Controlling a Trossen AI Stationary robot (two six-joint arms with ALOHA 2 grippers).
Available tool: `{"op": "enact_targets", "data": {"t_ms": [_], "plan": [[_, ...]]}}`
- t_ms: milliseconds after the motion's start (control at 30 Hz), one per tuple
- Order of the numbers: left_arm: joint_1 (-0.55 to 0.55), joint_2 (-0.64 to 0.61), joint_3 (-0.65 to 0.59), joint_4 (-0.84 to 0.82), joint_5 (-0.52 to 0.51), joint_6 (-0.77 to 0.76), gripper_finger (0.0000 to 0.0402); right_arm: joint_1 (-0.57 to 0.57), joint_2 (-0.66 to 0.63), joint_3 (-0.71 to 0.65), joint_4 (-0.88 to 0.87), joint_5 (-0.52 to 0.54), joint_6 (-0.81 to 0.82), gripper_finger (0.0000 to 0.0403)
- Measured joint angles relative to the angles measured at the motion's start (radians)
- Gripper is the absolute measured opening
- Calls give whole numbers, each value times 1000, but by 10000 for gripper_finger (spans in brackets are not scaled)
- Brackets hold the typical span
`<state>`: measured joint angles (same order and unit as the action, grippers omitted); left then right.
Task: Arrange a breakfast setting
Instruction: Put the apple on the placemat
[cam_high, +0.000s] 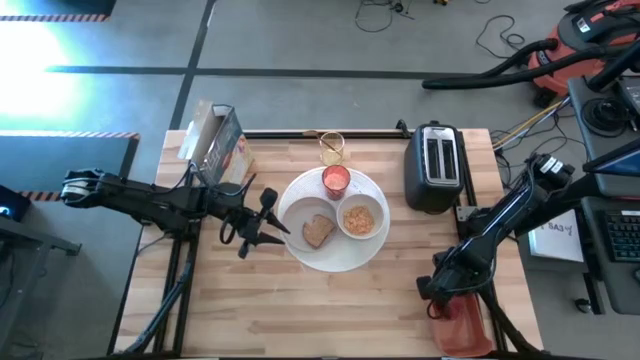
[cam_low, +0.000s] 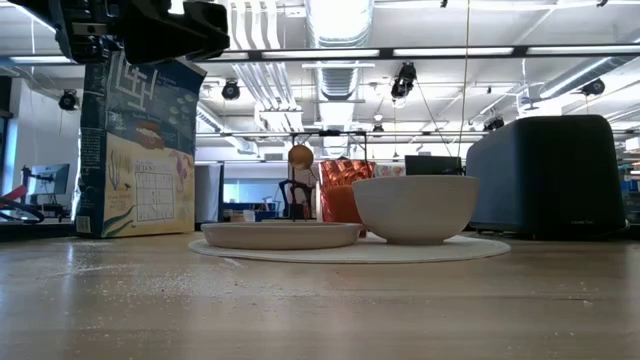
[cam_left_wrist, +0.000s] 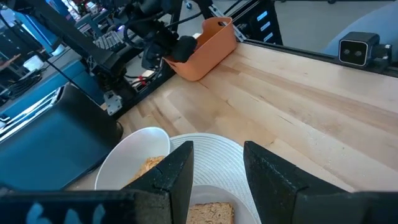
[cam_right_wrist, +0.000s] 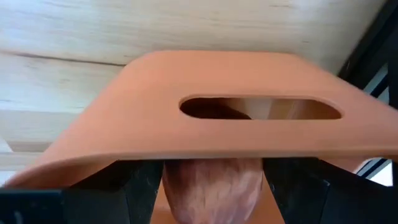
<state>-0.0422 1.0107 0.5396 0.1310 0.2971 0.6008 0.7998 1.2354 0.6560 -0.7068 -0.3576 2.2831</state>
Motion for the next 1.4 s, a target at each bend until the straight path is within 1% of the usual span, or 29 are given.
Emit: {"op": "enact_targets", "data": {"t_ms": [200, 267, 533, 767, 1000, 1100, 1200, 1300, 1400], "plan": [[0, 0, 0, 1, -2, 0, 125, 0, -10, -10, -4, -2, -40, 246], [0, 0, 0, 1, -3, 0, 125, 0, -12, -10, 1, -13, -40, 241], [1, 0, 0, 4, -14, -4, 125, 0, -14, -11, 10, -40, -40, 182], [1, 0, 0, 4, -13, -4, 125, 1, -46, -13, 32, -46, -40, 178], [1, 0, 0, 7, -13, -5, 125, 1, -147, 39, 31, -52, -56, 174], [0, 0, 0, 9, -10, -8, 125, 1, -189, 73, 32, 6, -108, 174], [0, 0, 0, 10, -10, -8, 125, 1, -226, 113, 35, 97, -174, 174], [0, 0, 0, 11, -10, -9, 125, 1, -258, 148, 31, 226, -246, 176], [0, 0, 0, 11, -10, -9, 125, 1, -277, 176, 31, 407, -331, 177]]}}
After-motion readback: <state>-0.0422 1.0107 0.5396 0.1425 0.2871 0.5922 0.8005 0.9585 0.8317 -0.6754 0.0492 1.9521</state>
